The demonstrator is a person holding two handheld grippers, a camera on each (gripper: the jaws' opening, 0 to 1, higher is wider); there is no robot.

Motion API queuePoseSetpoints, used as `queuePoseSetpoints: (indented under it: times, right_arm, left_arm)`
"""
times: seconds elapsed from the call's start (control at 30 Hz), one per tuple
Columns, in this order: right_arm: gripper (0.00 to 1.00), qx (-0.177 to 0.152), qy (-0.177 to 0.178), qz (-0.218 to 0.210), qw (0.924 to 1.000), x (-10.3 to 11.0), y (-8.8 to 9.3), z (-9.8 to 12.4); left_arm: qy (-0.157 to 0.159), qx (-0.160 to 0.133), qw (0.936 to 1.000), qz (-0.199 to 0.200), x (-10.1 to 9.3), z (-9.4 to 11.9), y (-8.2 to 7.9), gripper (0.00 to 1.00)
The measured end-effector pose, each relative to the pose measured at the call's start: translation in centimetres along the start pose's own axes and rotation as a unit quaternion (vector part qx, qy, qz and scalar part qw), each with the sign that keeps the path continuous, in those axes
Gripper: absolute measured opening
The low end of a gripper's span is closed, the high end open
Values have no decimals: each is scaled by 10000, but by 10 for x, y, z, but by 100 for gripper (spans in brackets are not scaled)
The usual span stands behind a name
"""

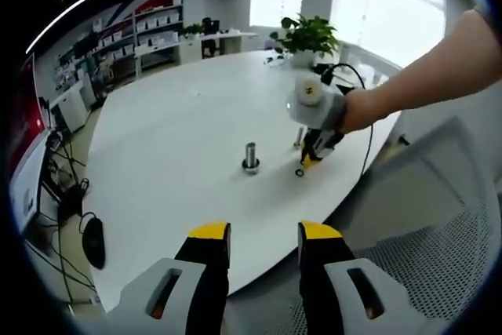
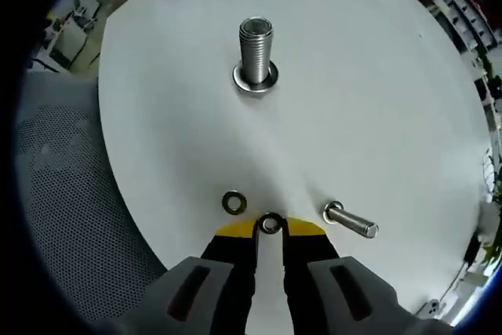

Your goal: Place the washer onto the threaded stud by aligning its center hole with the stud, sliding it down to the base, and recovering from edge contact or off-axis alignment until the washer reaches the visible bottom stop.

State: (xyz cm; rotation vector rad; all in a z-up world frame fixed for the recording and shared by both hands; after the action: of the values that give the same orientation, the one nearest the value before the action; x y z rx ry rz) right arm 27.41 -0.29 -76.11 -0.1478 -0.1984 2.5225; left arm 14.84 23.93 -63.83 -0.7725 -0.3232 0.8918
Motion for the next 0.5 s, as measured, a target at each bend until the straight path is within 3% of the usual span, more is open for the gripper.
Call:
queuePoseSetpoints:
  times: [0.5]
  right_arm:
    - [13, -426, 71, -582, 9974, -22, 12, 17]
  left_arm:
    - [5, -36, 10000, 49, 1, 0, 0, 32]
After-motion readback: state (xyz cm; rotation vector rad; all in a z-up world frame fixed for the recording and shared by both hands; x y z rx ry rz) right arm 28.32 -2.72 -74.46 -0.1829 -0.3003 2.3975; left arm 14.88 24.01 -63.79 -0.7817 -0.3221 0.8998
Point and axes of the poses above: the point that each gripper's makers call its tool centre point, and the gripper's own axes: z roughly backward along the fingers, x roughly to its left, y roughly out of its underside, the point moved 8 cm from there along z, roughly backward along the fingers, and after that the axes turned 1 degree about -z, right-handed, at the moved point
